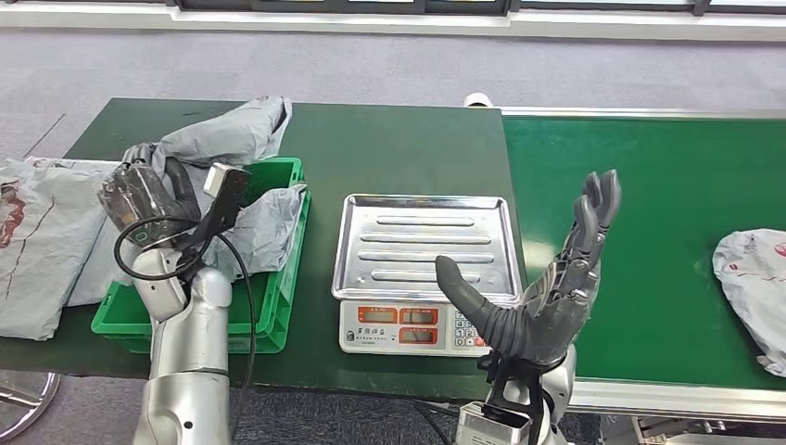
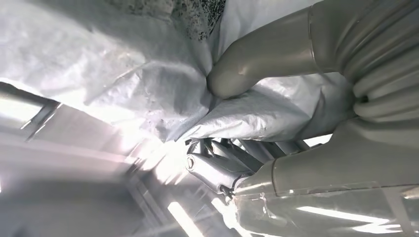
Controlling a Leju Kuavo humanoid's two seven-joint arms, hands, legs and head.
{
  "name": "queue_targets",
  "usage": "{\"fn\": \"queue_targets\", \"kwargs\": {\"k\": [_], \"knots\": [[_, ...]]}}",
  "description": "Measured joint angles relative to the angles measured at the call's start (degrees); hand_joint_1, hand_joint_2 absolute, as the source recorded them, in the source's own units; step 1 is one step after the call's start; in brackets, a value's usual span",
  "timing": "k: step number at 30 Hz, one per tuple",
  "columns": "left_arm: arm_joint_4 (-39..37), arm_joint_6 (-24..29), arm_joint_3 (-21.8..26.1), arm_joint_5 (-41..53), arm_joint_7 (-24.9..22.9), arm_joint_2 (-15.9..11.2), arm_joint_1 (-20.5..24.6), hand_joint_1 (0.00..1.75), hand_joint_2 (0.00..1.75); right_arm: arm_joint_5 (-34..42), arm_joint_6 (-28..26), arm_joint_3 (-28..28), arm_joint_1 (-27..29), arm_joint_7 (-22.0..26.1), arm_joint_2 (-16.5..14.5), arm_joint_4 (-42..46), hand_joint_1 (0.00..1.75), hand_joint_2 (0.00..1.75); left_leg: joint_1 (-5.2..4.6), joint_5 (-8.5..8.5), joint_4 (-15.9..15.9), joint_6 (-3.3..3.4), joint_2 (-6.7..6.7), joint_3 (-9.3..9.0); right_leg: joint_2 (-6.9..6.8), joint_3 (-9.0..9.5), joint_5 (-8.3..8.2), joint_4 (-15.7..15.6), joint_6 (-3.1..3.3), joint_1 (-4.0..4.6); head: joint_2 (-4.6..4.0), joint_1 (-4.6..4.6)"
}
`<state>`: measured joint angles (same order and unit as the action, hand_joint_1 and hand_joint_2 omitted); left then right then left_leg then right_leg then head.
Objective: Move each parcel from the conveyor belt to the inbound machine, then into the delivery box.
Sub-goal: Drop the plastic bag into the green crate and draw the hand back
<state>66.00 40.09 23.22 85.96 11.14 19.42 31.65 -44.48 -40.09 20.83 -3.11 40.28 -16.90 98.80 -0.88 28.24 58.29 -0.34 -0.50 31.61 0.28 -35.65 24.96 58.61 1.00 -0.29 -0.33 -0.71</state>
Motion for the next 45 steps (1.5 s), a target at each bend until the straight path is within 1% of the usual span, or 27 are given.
{"fn": "queue_targets", "kwargs": {"k": [2,5,7,9,11,14,16,18,20,21,24,25,26,28,30,31,34,36,38,40,42,44,45], "knots": [[-3.5,0.0,-0.2,1.8,-3.4,-0.2,0.4,1.75,1.75,0.1,0.0,0.0,0.0,0.0,0.0,-0.1,0.0,1.75,0.0,0.0,0.0,0.0,0.0,0.01,0.0,0.0,0.0,0.0,0.0,0.0,0.01,-0.01],[-8.3,0.0,-0.8,2.6,-6.3,-0.9,1.0,1.75,1.75,0.2,0.0,0.0,0.0,0.0,0.0,-0.2,0.0,1.75,0.0,0.0,0.0,0.0,-0.01,0.01,0.0,-0.01,0.0,0.0,0.0,-0.01,0.02,0.0],[-10.9,0.0,-1.1,2.6,-7.5,-1.5,1.7,1.34,1.75,0.4,0.0,0.0,0.0,0.0,0.0,-0.3,0.0,1.75,0.0,0.0,0.0,0.0,-0.01,0.01,0.0,-0.01,0.0,0.0,0.0,-0.01,0.02,0.0],[-13.3,0.0,-1.2,2.6,-8.5,-2.1,2.3,0.46,1.75,0.4,0.0,0.0,0.0,0.0,0.0,-0.5,0.0,1.75,0.0,0.0,0.0,0.0,-0.01,0.01,0.0,0.0,0.0,0.0,0.0,0.0,0.02,0.0],[-14.9,0.0,-1.3,2.6,-9.1,-2.6,2.5,0.0,1.75,0.5,0.0,0.0,0.0,0.0,0.0,-0.7,0.0,1.75,0.01,0.0,0.0,0.0,-0.02,0.01,0.01,-0.01,0.0,0.0,0.0,0.0,0.02,0.0],[-15.4,0.0,-1.3,2.0,-8.8,-3.0,2.5,0.0,1.75,0.5,0.0,0.0,0.0,0.0,0.0,-1.0,0.0,1.75,0.01,0.0,0.0,0.0,-0.03,0.01,0.0,-0.01,0.0,0.0,0.0,0.01,0.01,0.01],[-14.5,0.1,-1.3,1.0,-7.3,-3.1,2.2,0.0,1.75,0.5,0.0,-0.1,0.0,0.0,0.0,-1.2,0.0,1.75,0.02,0.0,0.0,0.0,-0.03,0.03,0.0,-0.01,0.0,0.0,0.0,0.01,0.02,0.0],[-12.6,0.1,-1.2,-0.4,-4.9,-3.2,1.9,0.0,0.87,0.7,0.0,-0.4,0.1,0.0,0.0,-1.4,0.0,1.75,0.02,0.0,0.0,0.0,-0.03,0.04,0.0,-0.01,0.0,0.0,0.0,0.01,0.02,0.01],[-10.3,0.1,-0.5,-3.1,-0.5,-2.9,1.7,0.0,0.0,0.8,0.0,-0.6,0.1,0.0,0.0,-1.7,0.0,1.75,0.02,0.0,0.0,0.0,-0.02,0.05,0.0,-0.02,0.0,0.0,0.0,0.01,0.02,0.01],[-9.1,0.1,0.5,-5.6,3.2,-2.6,1.6,0.0,0.0,0.8,0.0,-0.7,0.1,0.0,0.0,-2.0,0.0,1.75,0.02,0.0,0.0,0.0,-0.02,0.06,-0.01,-0.02,0.0,0.0,0.0,0.01,0.02,0.0],[-5.9,0.1,5.2,-16.4,17.5,-1.6,2.0,0.0,0.0,0.8,0.0,-1.0,0.2,0.0,0.0,-2.6,0.0,1.75,0.02,0.0,0.0,0.0,-0.03,0.05,0.0,-0.02,0.0,0.0,0.0,0.0,0.02,0.0],[-5.0,0.2,6.8,-20.6,21.6,-1.4,2.2,0.0,0.0,0.8,0.0,-1.1,0.2,0.0,0.0,-2.8,0.0,1.75,0.02,0.0,0.0,0.0,-0.03,0.04,0.0,-0.02,0.0,0.0,0.0,0.01,0.02,0.01],[-4.0,0.2,7.9,-24.9,24.6,-1.2,2.2,0.0,0.0,0.8,0.0,-1.3,0.2,0.0,0.0,-3.0,0.0,1.75,0.02,0.0,0.0,0.0,-0.04,0.03,0.01,-0.03,0.0,0.0,0.0,0.01,0.02,0.01],[-1.1,0.2,8.5,-35.1,27.9,-0.7,1.5,0.0,0.0,1.0,0.0,-1.9,0.3,0.0,0.0,-3.5,0.0,1.75,0.01,0.0,0.0,0.0,-0.03,0.01,0.01,-0.03,0.0,0.0,0.0,0.01,0.02,0.02],[1.9,0.0,5.8,-47.2,28.8,-0.3,-0.4,0.0,0.0,2.6,0.0,-2.7,0.4,0.0,0.0,-4.5,0.0,1.75,0.01,0.0,0.0,0.0,0.01,0.01,0.0,-0.02,0.0,0.0,0.0,0.02,0.02,0.02],[3.5,-0.3,2.9,-53.6,28.9,-0.4,-1.9,0.0,0.0,4.8,0.0,-2.9,0.4,0.0,0.0,-5.4,0.0,1.75,0.01,0.0,0.0,0.0,0.04,0.02,-0.01,-0.01,0.01,0.0,0.0,0.02,0.02,0.02],[10.6,-3.6,-9.9,-70.5,29.1,-1.9,-7.2,0.0,0.0,14.5,0.0,-3.8,0.3,-0.1,0.5,-9.9,0.0,1.75,0.02,0.0,0.0,0.01,0.11,0.09,-0.06,0.0,0.01,0.0,-0.01,0.02,0.0,0.01],[16.3,-7.5,-17.9,-76.9,29.2,-3.2,-10.3,0.0,0.87,18.1,0.0,-5.0,0.3,-0.2,0.9,-12.9,0.0,1.75,0.0,0.02,0.0,0.03,0.14,0.11,-0.07,0.0,0.01,0.0,-0.01,0.01,0.0,0.01],[21.2,-11.9,-23.9,-79.9,29.2,-4.2,-13.0,0.0,1.75,18.2,0.0,-6.8,0.0,-0.2,1.5,-15.6,0.0,1.75,-0.03,0.03,0.0,0.05,0.16,0.11,-0.07,0.0,0.01,0.0,-0.02,-0.01,0.0,0.01],[25.5,-16.5,-28.7,-81.2,29.2,-4.7,-15.5,0.0,1.75,14.8,0.0,-9.8,-0.6,-0.1,1.8,-18.5,0.0,1.75,-0.04,0.05,0.0,0.08,0.15,0.1,-0.07,-0.01,0.02,-0.1,-0.02,-0.02,0.01,0.01],[28.7,-20.7,-32.9,-81.6,29.2,-5.0,-17.7,0.0,1.75,8.1,0.0,-14.8,-1.8,-0.7,1.8,-21.6,0.0,1.75,-0.06,0.06,0.0,0.1,0.18,0.11,-0.12,0.0,0.02,-0.1,-0.04,-0.02,0.02,0.01],[30.6,-23.8,-36.8,-81.6,29.1,-5.2,-19.1,0.0,1.75,0.5,0.0,-20.7,-3.5,-3.5,1.9,-25.1,0.0,1.75,-0.07,0.07,0.0,0.12,0.21,0.1,-0.17,0.02,0.03,-0.1,-0.05,-0.03,0.01,0.01],[31.1,-25.0,-38.6,-81.6,29.1,-5.3,-19.6,0.0,1.75,-3.2,0.0,-23.5,-4.5,-6.0,2.1,-27.1,0.0,1.75,-0.08,0.08,0.0,0.13,0.22,0.09,-0.18,0.03,0.03,-0.1,-0.06,-0.03,0.0,0.01]]}}
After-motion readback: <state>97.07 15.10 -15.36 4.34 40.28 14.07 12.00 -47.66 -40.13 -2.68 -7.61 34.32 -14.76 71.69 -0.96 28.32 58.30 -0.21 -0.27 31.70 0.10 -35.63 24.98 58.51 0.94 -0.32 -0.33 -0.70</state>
